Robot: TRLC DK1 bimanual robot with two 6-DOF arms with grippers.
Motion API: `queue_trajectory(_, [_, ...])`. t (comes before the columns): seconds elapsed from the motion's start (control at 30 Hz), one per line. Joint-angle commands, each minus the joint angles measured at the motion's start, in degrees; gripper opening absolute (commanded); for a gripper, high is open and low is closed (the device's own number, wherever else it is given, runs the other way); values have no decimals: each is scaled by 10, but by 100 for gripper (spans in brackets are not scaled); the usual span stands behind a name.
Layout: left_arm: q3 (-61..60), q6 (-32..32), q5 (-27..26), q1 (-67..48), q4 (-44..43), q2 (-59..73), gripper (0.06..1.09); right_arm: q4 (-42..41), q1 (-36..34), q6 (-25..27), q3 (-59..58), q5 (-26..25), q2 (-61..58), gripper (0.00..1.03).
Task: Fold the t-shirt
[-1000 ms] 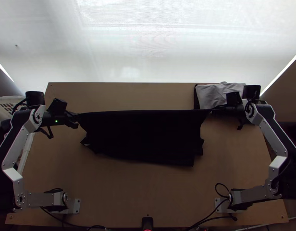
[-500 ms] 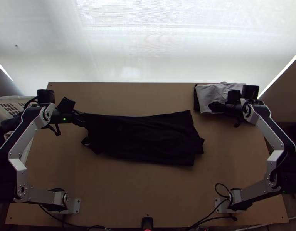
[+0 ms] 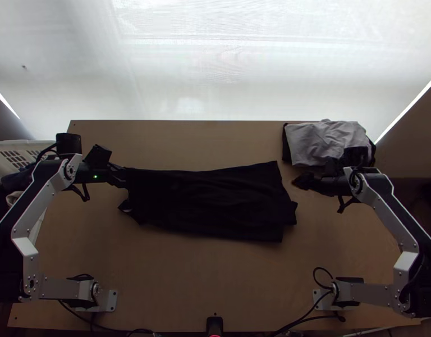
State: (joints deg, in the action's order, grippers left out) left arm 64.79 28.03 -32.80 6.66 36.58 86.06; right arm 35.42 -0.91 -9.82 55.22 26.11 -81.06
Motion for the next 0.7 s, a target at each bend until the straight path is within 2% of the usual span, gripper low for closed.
queue_trajectory(0.0, [-12, -3, 0, -8, -3, -5, 9, 29, 92, -42, -34, 32, -8, 93])
queue_trajectory(0.17, [-21, -7, 0, -12, -9, -10, 9, 28, 125, -45, -29, 32, -40, 93])
queue_trajectory(0.4, [-24, -6, 2, -7, -10, -16, 9, 25, 126, -17, -18, 33, -95, 92])
queue_trajectory(0.67, [-28, 0, 2, 8, -9, -22, 9, 15, 127, -17, 22, 25, -114, 92])
